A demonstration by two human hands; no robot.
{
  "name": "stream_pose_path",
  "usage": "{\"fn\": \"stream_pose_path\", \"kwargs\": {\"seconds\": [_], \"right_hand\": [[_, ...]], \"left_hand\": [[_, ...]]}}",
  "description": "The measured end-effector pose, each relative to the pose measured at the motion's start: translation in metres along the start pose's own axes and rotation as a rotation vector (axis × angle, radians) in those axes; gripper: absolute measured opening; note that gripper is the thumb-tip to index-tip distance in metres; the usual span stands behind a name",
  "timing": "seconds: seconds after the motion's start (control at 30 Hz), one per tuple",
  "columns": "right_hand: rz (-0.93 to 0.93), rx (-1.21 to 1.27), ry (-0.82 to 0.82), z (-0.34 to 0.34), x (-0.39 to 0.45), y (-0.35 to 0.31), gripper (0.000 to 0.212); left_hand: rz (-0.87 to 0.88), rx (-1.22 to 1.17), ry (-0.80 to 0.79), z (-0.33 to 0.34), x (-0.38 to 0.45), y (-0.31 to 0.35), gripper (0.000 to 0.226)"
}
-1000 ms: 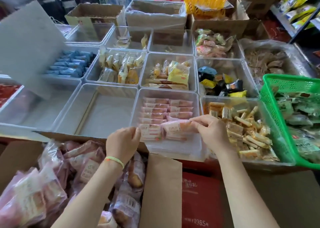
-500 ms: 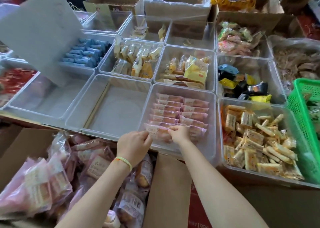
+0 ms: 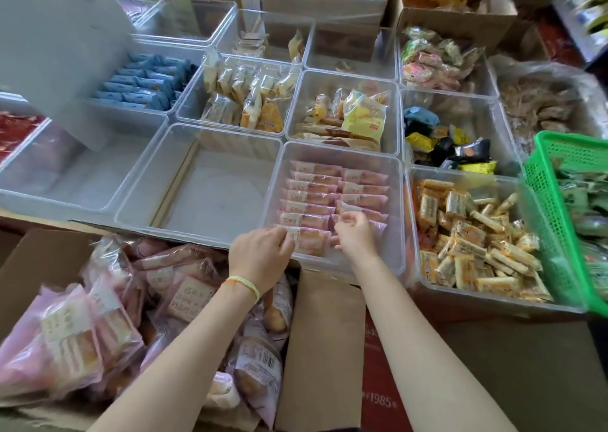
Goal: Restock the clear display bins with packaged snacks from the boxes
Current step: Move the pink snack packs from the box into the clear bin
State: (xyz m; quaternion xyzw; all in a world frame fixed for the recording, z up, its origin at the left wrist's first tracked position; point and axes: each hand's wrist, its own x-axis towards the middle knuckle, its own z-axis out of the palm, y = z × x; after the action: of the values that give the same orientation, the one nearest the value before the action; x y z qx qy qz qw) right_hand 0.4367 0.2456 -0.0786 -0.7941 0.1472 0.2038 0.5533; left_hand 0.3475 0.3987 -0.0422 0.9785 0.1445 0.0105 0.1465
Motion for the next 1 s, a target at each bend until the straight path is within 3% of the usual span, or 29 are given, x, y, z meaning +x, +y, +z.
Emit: {"fn": "stream_pose_path", "kwargs": {"seconds": [0.1,0.2,0.27,0.33,0.43,0.53,0.67,0.77,1.0], "right_hand": [[-0.071,0.086,0.079,-0.006,-0.051,-0.008,0.013],[-0.057,0.103,0.02,0.002,-0.1,-0.008,0.016],[0.037,0.148,-0.094,0.019,-0.126,-0.007,0.021],[0.11,0.108,-0.258,0.04,-0.149,-0.006,0.028],[0.052,-0.032,-0.411,0.073,-0.175,-0.003,0.023],[-0.098,-0.153,-0.386,0.106,-0.181,-0.003,0.021],[-0.115,-0.397,-0.348,0.143,-0.176,-0.004,0.057],[-0.1,-0.612,-0.315,0.155,-0.173,0.002,0.044],[-0.305,-0.873,-0.137,0.15,-0.184,0.009,0.01]], "left_hand": [[0.02,-0.367,0.001,-0.012,-0.006,-0.005,0.025],[0.088,-0.61,0.233,-0.034,-0.024,-0.023,0.018],[0.061,-0.583,0.3,-0.046,-0.038,-0.045,0.018],[-0.006,-0.533,0.236,-0.053,-0.051,-0.073,0.014],[-0.085,-0.458,0.163,-0.06,-0.072,-0.115,0.011],[-0.167,-0.442,0.115,-0.065,-0.09,-0.143,0.019],[-0.176,-0.433,-0.045,-0.068,-0.101,-0.162,0.037],[-0.166,-0.44,-0.173,-0.064,-0.107,-0.169,0.046],[-0.11,-0.581,-0.072,-0.054,-0.115,-0.177,0.038]]}}
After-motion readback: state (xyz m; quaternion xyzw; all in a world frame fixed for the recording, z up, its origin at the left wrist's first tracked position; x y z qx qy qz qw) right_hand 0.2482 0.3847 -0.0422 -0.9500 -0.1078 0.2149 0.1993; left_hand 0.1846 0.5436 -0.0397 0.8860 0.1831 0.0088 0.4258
